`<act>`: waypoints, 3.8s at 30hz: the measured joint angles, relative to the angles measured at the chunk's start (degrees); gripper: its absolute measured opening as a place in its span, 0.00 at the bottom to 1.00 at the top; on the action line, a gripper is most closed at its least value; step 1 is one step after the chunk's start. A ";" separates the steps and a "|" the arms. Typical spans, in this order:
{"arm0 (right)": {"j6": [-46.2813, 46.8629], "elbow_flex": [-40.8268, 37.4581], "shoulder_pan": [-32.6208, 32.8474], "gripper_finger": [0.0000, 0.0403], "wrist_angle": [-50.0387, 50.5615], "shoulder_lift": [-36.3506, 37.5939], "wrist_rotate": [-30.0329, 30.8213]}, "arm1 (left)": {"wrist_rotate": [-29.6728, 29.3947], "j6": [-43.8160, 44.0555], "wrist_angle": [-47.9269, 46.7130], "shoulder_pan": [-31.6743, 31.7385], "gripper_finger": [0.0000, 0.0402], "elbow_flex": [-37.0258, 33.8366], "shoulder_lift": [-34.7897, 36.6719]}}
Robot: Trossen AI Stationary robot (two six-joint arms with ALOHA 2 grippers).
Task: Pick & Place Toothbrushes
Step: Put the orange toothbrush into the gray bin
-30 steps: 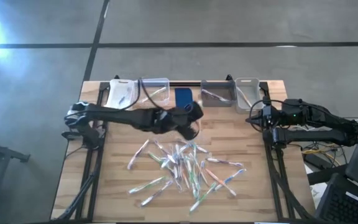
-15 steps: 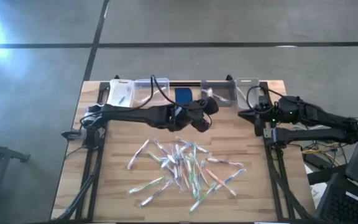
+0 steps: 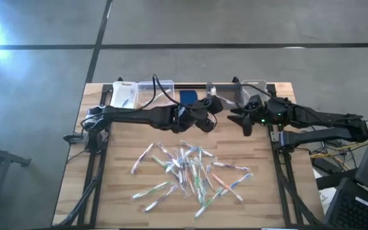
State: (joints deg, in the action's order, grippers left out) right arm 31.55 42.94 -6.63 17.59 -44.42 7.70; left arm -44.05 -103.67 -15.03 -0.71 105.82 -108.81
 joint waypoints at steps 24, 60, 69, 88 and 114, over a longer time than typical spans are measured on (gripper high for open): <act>-2.25 0.00 -0.07 0.51 -13.89 -14.72 5.92 | 2.99 3.62 0.44 0.00 0.00 -0.09 1.74; -2.58 1.84 -2.24 0.05 -8.30 -9.58 6.16 | 13.42 29.96 -4.50 0.51 0.35 -0.10 8.95; -3.23 7.56 -5.94 0.05 12.21 -4.29 9.21 | 13.10 43.62 -17.49 2.15 0.43 -0.10 11.62; -2.76 23.25 -24.16 0.05 64.45 -13.11 9.04 | 27.07 66.29 -24.05 6.40 0.43 -0.11 17.86; -26.92 22.62 -45.11 0.05 58.78 -32.23 2.77 | 28.39 74.33 -32.53 9.01 0.43 -3.53 26.49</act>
State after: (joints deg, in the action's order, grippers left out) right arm 4.63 65.56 -51.74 76.37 -76.65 10.47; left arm -15.66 -29.34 -47.56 8.29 102.29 -82.32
